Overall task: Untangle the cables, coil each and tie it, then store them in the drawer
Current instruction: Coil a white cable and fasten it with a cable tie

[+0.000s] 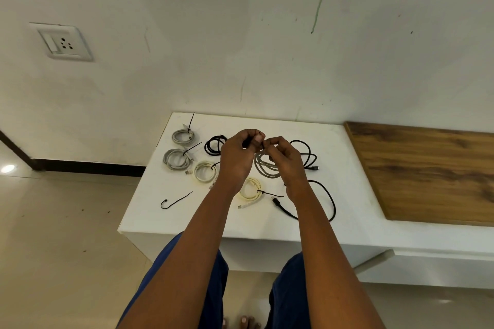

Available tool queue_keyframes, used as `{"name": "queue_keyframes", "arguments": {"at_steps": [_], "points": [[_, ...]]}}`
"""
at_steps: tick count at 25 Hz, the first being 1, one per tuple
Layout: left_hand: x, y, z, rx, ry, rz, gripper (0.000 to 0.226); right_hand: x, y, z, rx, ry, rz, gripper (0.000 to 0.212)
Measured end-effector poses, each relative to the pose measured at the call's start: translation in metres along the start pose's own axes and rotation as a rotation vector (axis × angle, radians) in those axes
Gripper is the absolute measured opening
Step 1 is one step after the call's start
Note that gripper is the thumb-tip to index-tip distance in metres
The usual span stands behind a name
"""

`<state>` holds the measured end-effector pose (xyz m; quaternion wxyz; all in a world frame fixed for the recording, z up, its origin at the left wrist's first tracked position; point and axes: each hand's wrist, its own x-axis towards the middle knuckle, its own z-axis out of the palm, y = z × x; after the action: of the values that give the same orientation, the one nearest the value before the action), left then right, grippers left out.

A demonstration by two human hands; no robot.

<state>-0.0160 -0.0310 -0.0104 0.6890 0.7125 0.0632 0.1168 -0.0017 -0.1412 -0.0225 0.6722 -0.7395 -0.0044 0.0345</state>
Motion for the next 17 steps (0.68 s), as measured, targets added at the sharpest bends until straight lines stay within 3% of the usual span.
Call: {"name": "queue_keyframes", "arguments": {"at_steps": [11,17], "points": [[0.001,-0.007,0.004,0.051,0.077,-0.051,0.011,0.008,0.01,0.007,-0.082,0.008,-0.005,0.018],[0.021,-0.018,-0.009,-0.133,-0.061,-0.089,0.02,0.013,0.014,0.004,0.239,-0.005,0.125,0.019]]}}
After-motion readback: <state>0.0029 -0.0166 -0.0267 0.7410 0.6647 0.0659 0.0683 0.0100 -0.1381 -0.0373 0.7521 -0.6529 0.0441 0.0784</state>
